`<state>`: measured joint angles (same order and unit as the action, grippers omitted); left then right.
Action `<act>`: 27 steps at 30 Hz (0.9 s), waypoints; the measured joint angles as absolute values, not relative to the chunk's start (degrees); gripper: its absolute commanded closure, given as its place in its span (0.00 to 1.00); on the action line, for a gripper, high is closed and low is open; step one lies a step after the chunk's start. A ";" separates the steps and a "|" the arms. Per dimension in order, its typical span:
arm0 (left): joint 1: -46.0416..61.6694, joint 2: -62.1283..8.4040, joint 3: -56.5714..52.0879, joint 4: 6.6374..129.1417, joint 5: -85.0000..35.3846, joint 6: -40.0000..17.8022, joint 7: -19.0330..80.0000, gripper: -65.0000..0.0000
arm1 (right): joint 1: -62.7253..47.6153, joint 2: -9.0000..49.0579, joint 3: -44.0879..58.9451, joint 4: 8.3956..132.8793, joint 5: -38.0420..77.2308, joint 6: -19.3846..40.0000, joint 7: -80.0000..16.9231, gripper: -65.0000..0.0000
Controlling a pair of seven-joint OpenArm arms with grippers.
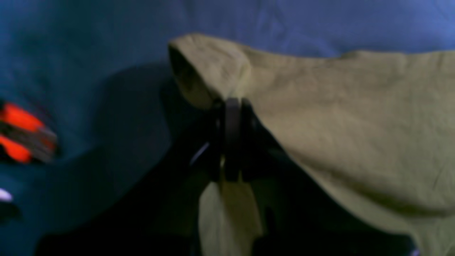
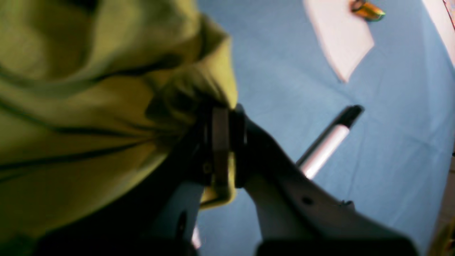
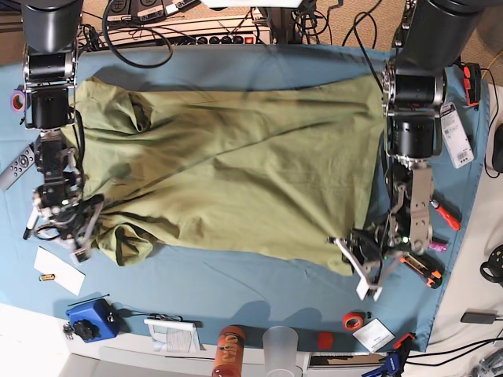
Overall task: Layout the t-shirt on the table in an organized manner, then fold the t-shirt properly
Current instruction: 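Move the left gripper to grasp the other hem corner of the shirt, then pull the hem corners apart with both grippers to spread the shirt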
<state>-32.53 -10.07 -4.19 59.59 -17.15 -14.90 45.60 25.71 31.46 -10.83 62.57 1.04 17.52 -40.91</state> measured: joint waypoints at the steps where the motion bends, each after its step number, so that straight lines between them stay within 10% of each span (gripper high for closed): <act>1: -33.04 -10.04 -4.19 59.59 -16.97 -14.94 45.01 1.00 | 25.74 31.57 -9.19 62.57 1.74 17.54 -39.68 1.00; 16: -34.15 -13.10 -4.78 59.59 -5.65 -4.93 41.25 1.00 | 25.71 30.57 -5.37 61.73 -0.03 17.47 -33.26 1.00; 27: -33.67 -15.77 -8.80 59.61 -11.40 -10.98 39.57 1.00 | 27.88 28.18 -5.23 51.46 -1.08 16.05 -25.74 1.00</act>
